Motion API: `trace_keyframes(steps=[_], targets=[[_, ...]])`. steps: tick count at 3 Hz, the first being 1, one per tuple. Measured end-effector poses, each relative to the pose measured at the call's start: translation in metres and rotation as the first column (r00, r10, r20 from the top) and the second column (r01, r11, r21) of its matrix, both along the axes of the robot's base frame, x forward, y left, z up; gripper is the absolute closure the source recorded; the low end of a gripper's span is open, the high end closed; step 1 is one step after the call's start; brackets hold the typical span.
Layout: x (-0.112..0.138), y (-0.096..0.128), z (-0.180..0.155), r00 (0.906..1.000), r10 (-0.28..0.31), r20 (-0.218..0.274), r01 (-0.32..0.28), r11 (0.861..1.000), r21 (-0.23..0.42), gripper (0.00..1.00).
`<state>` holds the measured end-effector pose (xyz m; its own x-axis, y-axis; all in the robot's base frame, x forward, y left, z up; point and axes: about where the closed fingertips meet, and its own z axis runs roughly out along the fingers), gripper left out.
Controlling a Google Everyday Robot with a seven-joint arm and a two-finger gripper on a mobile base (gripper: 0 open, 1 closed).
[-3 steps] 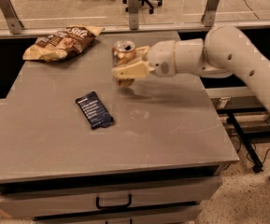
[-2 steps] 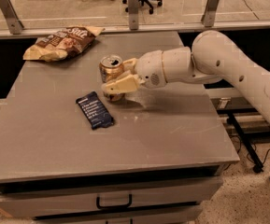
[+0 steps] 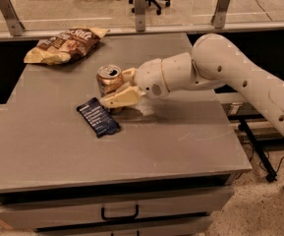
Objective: Move orange can near rxbar blueberry
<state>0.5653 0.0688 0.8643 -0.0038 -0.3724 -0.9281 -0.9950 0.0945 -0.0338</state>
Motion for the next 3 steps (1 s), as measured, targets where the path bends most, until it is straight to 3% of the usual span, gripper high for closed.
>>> trace_keyframes(steps=[1, 2, 3], targets=[[0.000, 0.000, 0.000, 1.0000, 0.000, 0.000, 0.000, 1.000, 0.000, 0.12], [0.000, -0.003, -0.002, 0.9999, -0.004, 0.013, 0.005, 1.000, -0.027, 0.00], [0.023, -0.035, 0.014, 0.9933, -0.073, 0.089, 0.080, 0.994, -0.072, 0.00]])
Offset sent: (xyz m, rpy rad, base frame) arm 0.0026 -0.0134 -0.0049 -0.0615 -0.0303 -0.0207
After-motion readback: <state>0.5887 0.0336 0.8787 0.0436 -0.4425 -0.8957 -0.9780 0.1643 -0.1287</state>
